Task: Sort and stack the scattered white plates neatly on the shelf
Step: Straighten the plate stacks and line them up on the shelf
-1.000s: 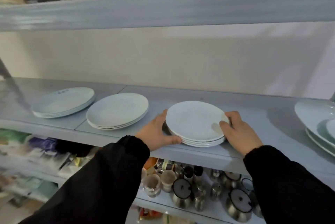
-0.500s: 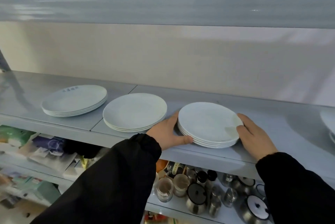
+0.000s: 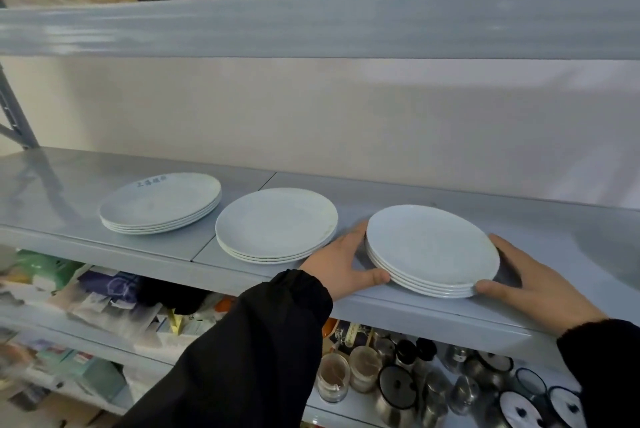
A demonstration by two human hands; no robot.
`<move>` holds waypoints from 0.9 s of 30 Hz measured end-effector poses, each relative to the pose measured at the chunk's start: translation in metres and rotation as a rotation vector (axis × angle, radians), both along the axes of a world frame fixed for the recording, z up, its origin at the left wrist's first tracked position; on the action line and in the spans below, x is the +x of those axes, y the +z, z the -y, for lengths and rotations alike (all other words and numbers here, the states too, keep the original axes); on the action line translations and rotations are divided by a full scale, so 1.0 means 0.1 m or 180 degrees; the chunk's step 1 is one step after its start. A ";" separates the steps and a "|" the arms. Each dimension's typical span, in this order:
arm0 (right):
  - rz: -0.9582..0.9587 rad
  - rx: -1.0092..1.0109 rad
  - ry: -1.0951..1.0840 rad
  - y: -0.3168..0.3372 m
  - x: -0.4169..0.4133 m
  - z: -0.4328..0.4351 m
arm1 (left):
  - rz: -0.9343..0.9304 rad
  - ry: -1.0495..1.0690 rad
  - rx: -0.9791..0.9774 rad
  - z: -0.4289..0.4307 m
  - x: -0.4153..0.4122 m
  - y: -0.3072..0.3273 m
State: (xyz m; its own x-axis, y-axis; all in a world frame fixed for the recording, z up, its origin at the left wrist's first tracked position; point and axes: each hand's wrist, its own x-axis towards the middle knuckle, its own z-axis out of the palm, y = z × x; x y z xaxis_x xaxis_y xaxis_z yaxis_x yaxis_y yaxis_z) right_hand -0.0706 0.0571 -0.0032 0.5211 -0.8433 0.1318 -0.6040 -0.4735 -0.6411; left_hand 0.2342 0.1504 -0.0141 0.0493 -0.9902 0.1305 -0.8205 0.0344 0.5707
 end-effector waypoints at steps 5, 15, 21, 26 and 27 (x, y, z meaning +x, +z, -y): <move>0.0015 -0.0079 0.0070 0.04 0.04 -0.02 | -0.0045 -0.0026 -0.0063 0.01 0.01 -0.02; 0.0142 -0.0089 -0.0021 -0.05 -0.02 0.03 | -0.0229 -0.0071 -0.0118 0.03 0.03 -0.04; -0.0028 -0.0010 0.0057 -0.06 0.01 0.06 | -0.0205 -0.0053 -0.0156 0.04 0.03 -0.06; 0.0028 0.0007 -0.0008 -0.08 -0.01 0.07 | -0.0145 -0.0088 -0.0140 0.04 0.03 -0.06; 0.0040 0.0015 -0.0015 -0.08 0.00 0.07 | -0.0147 -0.0093 -0.0147 0.04 0.04 -0.06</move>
State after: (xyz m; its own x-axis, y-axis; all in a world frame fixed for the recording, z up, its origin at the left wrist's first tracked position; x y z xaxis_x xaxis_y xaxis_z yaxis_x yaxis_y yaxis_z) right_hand -0.0708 0.0500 -0.0116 0.5155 -0.8463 0.1344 -0.5981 -0.4677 -0.6508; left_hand 0.2378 0.1460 -0.0198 0.0274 -0.9843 0.1744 -0.7915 0.0852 0.6052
